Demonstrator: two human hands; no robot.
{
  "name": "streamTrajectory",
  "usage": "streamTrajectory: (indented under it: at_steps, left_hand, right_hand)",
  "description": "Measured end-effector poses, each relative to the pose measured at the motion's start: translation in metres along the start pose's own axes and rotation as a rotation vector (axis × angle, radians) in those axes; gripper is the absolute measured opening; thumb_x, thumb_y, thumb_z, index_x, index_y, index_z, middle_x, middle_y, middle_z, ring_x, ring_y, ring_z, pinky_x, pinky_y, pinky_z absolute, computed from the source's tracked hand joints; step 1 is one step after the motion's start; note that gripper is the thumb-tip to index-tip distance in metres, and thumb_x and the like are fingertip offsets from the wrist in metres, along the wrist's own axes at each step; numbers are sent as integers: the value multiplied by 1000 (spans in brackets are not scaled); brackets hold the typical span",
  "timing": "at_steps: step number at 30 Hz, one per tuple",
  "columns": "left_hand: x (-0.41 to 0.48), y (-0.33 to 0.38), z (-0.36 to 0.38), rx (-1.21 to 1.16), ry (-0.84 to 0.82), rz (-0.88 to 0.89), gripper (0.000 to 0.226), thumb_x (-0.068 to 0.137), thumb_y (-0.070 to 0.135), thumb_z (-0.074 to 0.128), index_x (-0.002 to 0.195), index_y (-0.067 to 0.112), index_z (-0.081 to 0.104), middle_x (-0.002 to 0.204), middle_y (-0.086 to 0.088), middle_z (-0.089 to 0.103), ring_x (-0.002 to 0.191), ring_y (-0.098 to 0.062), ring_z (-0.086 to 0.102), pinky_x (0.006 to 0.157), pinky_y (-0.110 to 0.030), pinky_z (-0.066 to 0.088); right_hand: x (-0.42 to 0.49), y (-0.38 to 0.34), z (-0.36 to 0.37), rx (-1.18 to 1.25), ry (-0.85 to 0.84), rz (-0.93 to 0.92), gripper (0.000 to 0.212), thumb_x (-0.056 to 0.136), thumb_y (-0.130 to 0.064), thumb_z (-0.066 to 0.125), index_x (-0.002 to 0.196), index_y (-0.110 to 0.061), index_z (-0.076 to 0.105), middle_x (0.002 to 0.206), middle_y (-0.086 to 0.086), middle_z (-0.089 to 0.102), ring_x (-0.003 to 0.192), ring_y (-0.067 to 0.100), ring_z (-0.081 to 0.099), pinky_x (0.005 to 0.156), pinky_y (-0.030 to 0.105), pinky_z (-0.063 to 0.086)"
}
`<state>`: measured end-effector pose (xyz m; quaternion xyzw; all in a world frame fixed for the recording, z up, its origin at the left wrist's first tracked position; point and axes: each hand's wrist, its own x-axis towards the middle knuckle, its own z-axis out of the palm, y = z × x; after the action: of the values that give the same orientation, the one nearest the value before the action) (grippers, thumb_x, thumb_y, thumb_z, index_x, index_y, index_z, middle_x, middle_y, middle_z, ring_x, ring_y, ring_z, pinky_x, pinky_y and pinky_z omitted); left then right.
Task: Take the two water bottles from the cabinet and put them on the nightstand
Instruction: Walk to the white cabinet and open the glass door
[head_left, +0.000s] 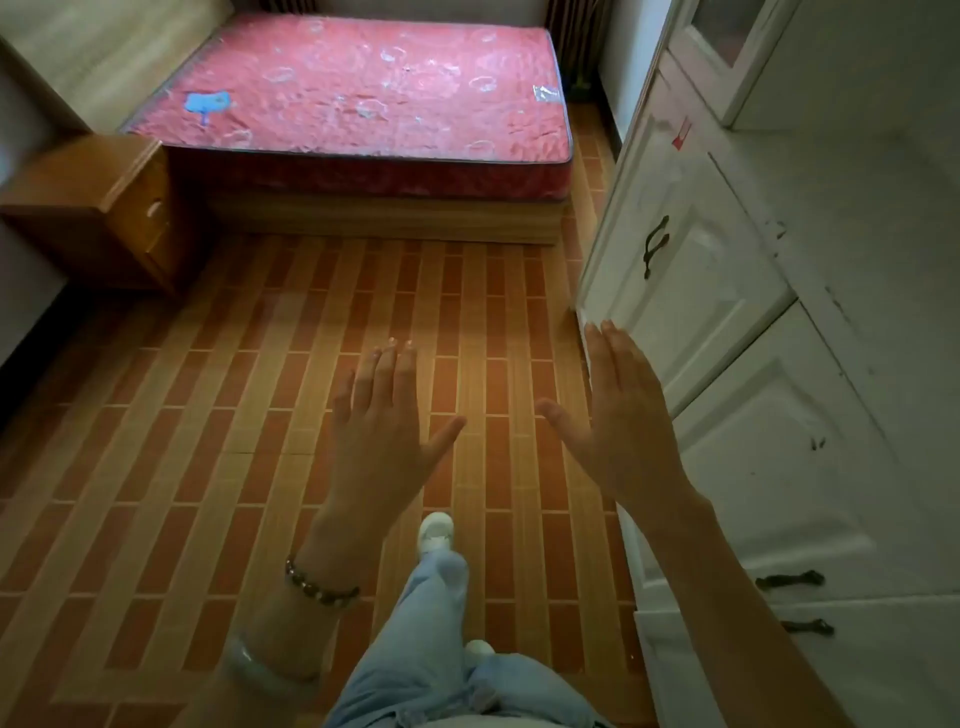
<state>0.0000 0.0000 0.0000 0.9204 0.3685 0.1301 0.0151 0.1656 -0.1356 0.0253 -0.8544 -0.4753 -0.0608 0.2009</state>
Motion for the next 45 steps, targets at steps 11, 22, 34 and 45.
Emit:
streamTrajectory:
  at_steps: [11, 22, 34, 45]
  left_hand:
    - [137, -39, 33, -54, -31, 18, 86, 80, 63, 44, 142, 7, 23, 148, -17, 30, 137, -31, 26, 112, -48, 19]
    - [278, -78, 48, -85, -32, 79, 86, 80, 59, 49, 142, 7, 23, 149, -16, 29, 138, -29, 23, 114, -46, 14]
    - [383, -83, 84, -80, -70, 106, 86, 80, 62, 40, 143, 8, 21, 149, -15, 28, 139, -28, 22, 114, -44, 12]
    - [516, -57, 117, -85, -63, 99, 85, 83, 59, 47, 145, 10, 16, 152, -12, 23, 141, -24, 17, 115, -42, 6]
  right_hand:
    - [133, 3, 47, -6, 11, 62, 81, 81, -61, 35, 139, -5, 27, 145, 20, 34, 135, 33, 28, 109, 43, 22]
    - [265, -8, 80, 20, 34, 119, 81, 80, -60, 38, 139, -5, 28, 144, 22, 35, 134, 35, 29, 108, 50, 28]
    - [354, 25, 112, 35, 18, 206, 80, 80, -56, 46, 139, -5, 27, 145, 21, 32, 135, 34, 27, 109, 46, 25]
    - [475, 83, 132, 95, 32, 215, 78, 81, -54, 48, 141, -10, 22, 148, 18, 29, 137, 31, 24, 110, 47, 25]
